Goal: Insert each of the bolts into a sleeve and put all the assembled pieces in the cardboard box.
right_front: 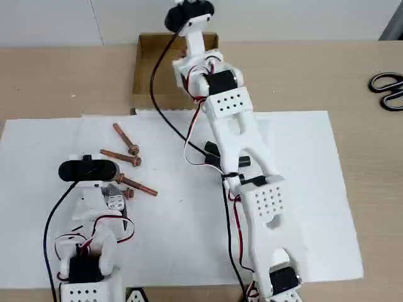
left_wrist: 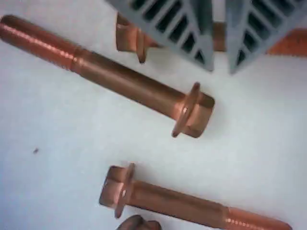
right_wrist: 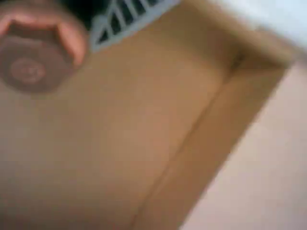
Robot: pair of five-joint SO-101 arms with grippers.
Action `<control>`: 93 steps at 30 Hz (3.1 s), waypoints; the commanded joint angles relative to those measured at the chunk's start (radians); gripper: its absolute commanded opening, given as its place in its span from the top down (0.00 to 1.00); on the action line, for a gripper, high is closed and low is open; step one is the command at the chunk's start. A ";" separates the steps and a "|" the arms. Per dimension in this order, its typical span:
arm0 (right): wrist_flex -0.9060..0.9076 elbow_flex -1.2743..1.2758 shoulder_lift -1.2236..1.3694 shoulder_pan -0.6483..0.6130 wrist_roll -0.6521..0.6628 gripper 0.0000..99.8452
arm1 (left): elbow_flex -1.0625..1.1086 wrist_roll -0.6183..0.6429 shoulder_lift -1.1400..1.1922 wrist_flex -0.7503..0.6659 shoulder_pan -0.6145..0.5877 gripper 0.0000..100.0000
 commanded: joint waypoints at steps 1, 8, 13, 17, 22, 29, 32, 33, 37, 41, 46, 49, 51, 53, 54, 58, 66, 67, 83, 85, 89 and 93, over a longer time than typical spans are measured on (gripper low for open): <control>-0.031 -0.203 0.056 0.021 0.008 1.00 | -0.005 -0.003 -0.012 -0.018 -0.005 0.99; -0.024 -0.315 0.203 0.024 0.068 1.00 | -0.004 -0.003 -0.012 -0.018 -0.005 0.99; -0.025 -0.330 0.251 0.025 0.132 0.99 | -0.004 -0.003 -0.012 -0.017 -0.006 0.99; 0.002 -0.324 0.259 0.042 0.138 0.88 | -0.004 -0.003 -0.012 -0.017 -0.006 0.99; 0.087 -0.328 0.255 0.047 0.138 0.85 | -0.004 -0.003 -0.012 -0.017 -0.006 0.99; 0.165 -0.457 0.251 0.039 0.133 0.85 | -0.004 -0.003 -0.012 -0.017 -0.006 0.99; 0.278 -0.505 0.249 0.035 0.132 0.85 | -0.004 -0.003 -0.012 -0.017 -0.006 0.99; 0.323 -0.503 0.240 0.036 0.132 0.85 | -0.004 -0.003 -0.012 -0.017 -0.006 0.99; 0.519 -0.502 0.142 0.038 0.058 0.86 | -0.004 -0.003 -0.012 -0.017 -0.006 0.99; 0.682 -0.500 0.070 0.035 0.002 0.86 | -0.004 -0.002 -0.012 -0.017 -0.006 0.99; 0.748 -0.497 0.030 0.021 0.005 0.86 | -0.004 -0.002 -0.012 -0.017 -0.006 0.99; 0.757 -0.494 0.018 -0.008 0.008 0.86 | -0.004 -0.002 -0.012 -0.017 -0.006 0.99; 0.759 -0.494 0.010 -0.025 0.008 0.86 | -0.004 -0.002 -0.012 -0.017 -0.006 0.99; 0.759 -0.462 0.007 -0.041 0.009 0.86 | -0.004 -0.002 -0.012 -0.015 -0.006 0.99; 0.760 -0.427 0.007 -0.042 0.009 0.86 | -0.005 -0.002 -0.012 -0.009 -0.006 0.99; 0.765 -0.236 -0.079 -0.045 0.009 0.86 | -0.007 -0.002 -0.012 -0.003 -0.006 0.99; 0.756 0.334 -0.420 -0.056 0.103 0.86 | -0.007 -0.002 -0.012 -0.003 -0.006 0.99; 0.756 0.384 -0.449 -0.056 0.137 0.86 | -0.007 -0.002 -0.012 -0.003 -0.006 0.99; 0.754 0.690 -0.568 -0.005 0.654 0.86 | -0.007 -0.002 -0.012 -0.003 -0.006 0.99; 0.754 0.709 -0.567 -0.008 0.671 0.86 | -0.007 -0.002 -0.012 -0.003 -0.006 0.99; 0.720 0.775 -0.565 -0.012 0.741 0.86 | -0.007 -0.002 -0.012 -0.003 -0.006 0.99; 0.684 0.810 -0.565 -0.012 0.753 0.86 | -0.007 -0.002 -0.012 -0.003 -0.006 0.99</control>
